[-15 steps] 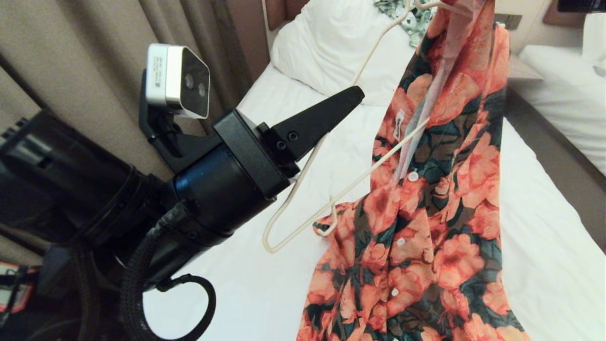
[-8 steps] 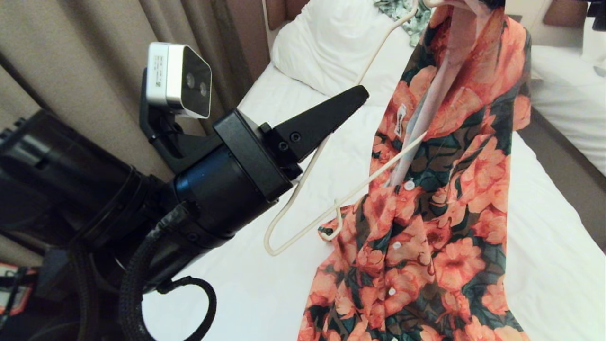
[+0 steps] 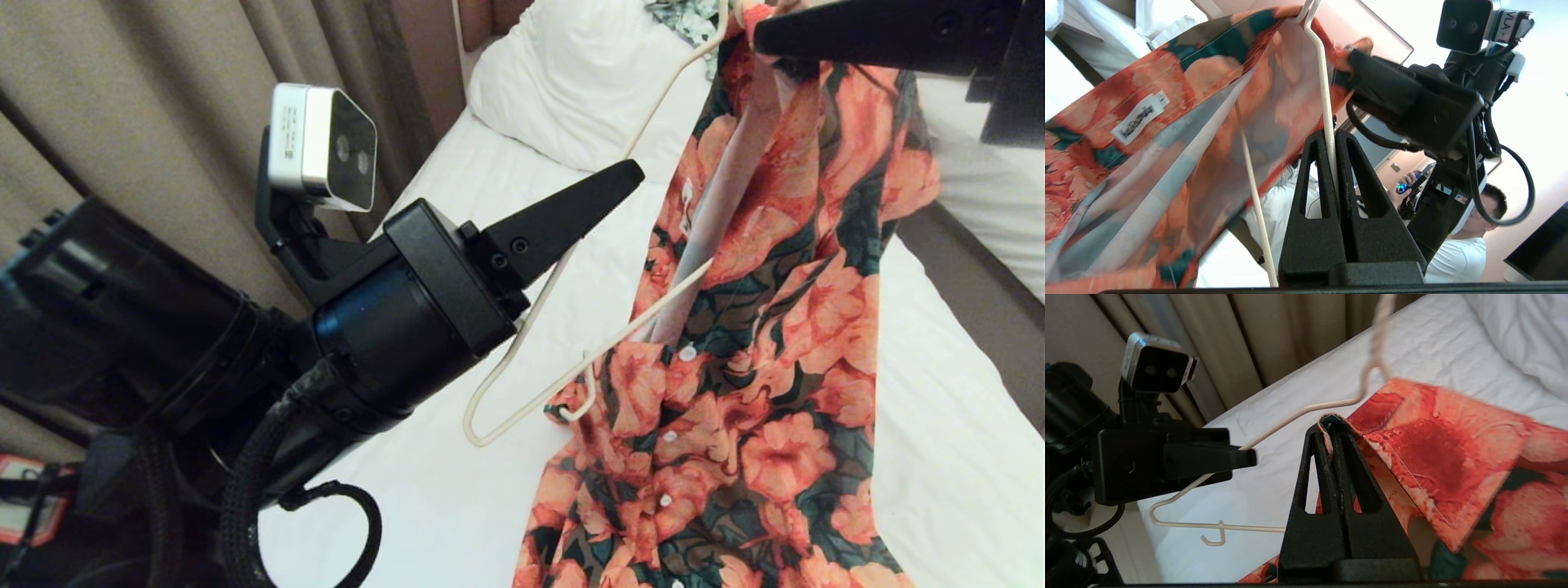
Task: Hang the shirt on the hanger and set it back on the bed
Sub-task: Hook one side of the shirt onto the hanger
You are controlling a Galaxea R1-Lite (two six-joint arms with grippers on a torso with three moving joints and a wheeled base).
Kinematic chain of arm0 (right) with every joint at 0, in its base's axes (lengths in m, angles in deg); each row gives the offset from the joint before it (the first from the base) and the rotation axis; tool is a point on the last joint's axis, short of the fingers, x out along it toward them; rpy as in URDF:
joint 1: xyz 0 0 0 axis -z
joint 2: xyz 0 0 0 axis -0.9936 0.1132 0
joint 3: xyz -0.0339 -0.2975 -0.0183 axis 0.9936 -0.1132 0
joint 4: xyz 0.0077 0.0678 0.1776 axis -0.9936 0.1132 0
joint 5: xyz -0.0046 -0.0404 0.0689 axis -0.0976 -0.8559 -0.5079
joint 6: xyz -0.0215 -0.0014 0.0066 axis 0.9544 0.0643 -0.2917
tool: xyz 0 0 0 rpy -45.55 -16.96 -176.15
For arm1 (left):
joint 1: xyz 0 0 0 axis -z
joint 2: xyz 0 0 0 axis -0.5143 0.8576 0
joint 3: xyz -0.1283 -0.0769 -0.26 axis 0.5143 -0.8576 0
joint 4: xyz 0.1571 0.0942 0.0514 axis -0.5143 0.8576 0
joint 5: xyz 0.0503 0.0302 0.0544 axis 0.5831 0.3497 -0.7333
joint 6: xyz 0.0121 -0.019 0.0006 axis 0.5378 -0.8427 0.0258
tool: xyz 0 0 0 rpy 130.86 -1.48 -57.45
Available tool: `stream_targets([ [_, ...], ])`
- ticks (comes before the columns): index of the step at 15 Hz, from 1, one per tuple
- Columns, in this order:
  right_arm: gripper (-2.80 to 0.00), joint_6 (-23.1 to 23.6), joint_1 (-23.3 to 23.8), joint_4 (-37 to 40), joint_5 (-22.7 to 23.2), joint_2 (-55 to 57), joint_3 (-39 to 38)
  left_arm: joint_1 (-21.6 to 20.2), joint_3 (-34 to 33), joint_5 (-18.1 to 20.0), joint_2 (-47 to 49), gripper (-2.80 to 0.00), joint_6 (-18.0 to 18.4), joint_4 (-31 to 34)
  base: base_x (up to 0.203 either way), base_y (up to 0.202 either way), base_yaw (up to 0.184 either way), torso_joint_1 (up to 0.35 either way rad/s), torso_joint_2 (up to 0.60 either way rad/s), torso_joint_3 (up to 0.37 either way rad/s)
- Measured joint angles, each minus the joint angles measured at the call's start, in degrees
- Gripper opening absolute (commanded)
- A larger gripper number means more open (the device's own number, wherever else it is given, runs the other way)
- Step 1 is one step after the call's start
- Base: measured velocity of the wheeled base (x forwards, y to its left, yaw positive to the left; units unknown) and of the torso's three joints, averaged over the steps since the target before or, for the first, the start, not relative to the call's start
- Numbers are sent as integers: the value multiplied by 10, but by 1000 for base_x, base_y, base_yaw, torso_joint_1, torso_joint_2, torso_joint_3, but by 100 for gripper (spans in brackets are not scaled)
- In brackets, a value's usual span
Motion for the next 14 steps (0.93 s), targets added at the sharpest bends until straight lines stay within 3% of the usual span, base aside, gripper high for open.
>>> stream_targets([
  [5,-280,1,-13,-4,-1,15,-3,1,0,0,1,-280,1,0,0,0,0,0,0,0],
  [6,0,1,-14,-3,-1,16,-3,1,0,0,1,-280,1,0,0,0,0,0,0,0],
  [12,0,1,-14,8,-5,16,2,1,0,0,1,-280,0,0,0,0,0,0,0,0],
  [14,0,-3,-14,47,-9,14,12,1,0,0,0,-280,1,0,0,0,0,0,0,0],
])
